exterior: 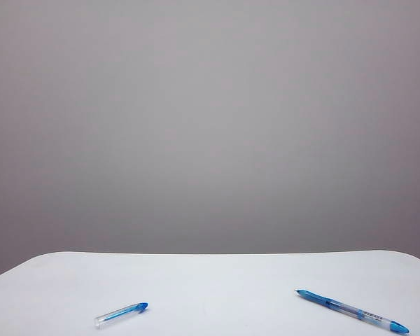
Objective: Pick up the pen and remove the cap.
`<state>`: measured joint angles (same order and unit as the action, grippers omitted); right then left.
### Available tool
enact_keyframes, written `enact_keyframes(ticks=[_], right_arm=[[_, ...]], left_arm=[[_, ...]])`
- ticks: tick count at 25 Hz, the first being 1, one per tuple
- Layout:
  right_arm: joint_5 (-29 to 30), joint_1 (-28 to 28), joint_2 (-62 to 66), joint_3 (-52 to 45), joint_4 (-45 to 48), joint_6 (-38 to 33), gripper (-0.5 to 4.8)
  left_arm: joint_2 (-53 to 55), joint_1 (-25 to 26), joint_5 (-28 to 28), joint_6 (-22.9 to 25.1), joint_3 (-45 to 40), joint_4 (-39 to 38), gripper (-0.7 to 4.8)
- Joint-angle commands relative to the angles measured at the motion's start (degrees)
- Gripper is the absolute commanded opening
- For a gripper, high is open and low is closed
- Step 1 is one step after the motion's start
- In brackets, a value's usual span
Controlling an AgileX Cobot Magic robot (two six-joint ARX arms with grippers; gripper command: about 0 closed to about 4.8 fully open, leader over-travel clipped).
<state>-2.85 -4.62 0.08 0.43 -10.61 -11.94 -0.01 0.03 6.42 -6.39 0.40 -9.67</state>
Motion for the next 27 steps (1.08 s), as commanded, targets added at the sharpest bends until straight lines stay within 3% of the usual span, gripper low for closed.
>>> enact_keyframes(ticks=[1, 5, 27], right_arm=[[0.17, 0.02, 0.07, -0.37, 0.24, -0.02, -0.01], [0.24, 0.02, 0.09, -0.37, 0.22, -0.02, -0.01], [0.20, 0.02, 0.09, -0.37, 0.26, -0.02, -0.01]], left_arm=[[0.02, -0.02, -1.88, 0.46, -0.04, -0.57, 0.55], [0.02, -0.02, -6.80, 0.37, -0.04, -0.98, 0.51], [0.04, -0.02, -6.60, 0.39, -0.04, -0.96, 0.53]])
